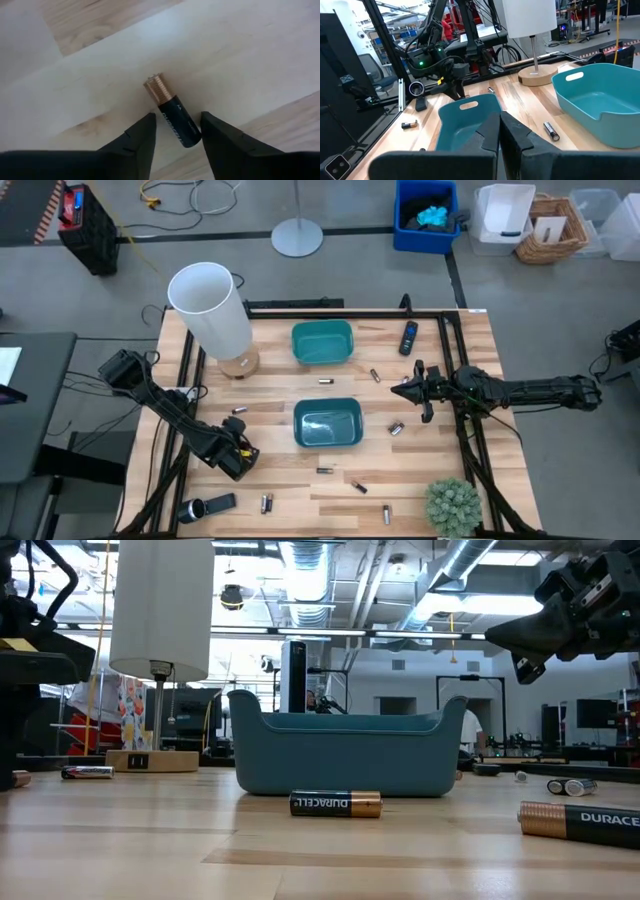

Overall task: Sort batteries
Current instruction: Put the black battery into the green bin

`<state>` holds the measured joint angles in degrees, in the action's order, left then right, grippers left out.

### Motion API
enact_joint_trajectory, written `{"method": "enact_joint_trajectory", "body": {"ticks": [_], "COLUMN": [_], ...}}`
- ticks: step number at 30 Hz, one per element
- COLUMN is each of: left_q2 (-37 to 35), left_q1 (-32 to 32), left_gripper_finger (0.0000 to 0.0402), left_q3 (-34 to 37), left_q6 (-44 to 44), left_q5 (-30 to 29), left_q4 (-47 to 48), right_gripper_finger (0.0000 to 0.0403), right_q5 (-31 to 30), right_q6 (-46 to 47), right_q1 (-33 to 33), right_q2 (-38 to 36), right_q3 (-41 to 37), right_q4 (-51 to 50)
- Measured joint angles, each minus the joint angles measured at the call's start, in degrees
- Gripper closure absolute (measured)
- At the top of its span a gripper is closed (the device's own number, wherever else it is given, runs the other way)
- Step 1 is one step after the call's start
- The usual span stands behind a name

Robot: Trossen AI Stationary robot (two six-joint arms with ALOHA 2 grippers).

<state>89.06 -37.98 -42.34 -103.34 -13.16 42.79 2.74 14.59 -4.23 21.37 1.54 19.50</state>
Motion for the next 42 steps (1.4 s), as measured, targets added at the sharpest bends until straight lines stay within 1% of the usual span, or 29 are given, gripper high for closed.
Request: {"method": "enact_joint_trajectory", "body": {"ticks": [9, 12, 18, 29, 34, 42], "left_q2": [0.1, 0.1, 0.1, -1.1, -1.6, -1.7], "left_q1": [0.0, 0.0, 0.0, -0.1, 0.2, 0.1], "left_gripper_finger": [0.0343, 0.036, 0.0359, 0.036, 0.036, 0.036], "left_q3": [0.1, 0.1, 0.1, -0.3, -0.1, -0.2], "left_q6": [1.4, 2.2, 4.3, 5.7, 8.9, 16.4], "left_q5": [-0.2, -0.2, -1.0, -5.1, -11.0, -16.1], "left_q4": [-0.5, -0.6, -1.2, -1.5, -3.6, -11.2], "right_gripper_finger": [0.0372, 0.0372, 0.0372, 0.0372, 0.0372, 0.0372], "right_q5": [0.0, 0.0, 0.0, 0.0, 0.0, 0.0], "right_q6": [0.0, 0.0, 0.0, 0.0, 0.0, 0.0], "right_q1": [0.0, 0.0, 0.0, 0.0, 0.0, 0.0], "right_q2": [0.0, 0.0, 0.0, 0.0, 0.0, 0.0], "right_q3": [0.0, 0.0, 0.0, 0.0, 0.0, 0.0], "right_q4": [-0.2, -0.2, -0.4, -0.9, -0.9, -1.0]}}
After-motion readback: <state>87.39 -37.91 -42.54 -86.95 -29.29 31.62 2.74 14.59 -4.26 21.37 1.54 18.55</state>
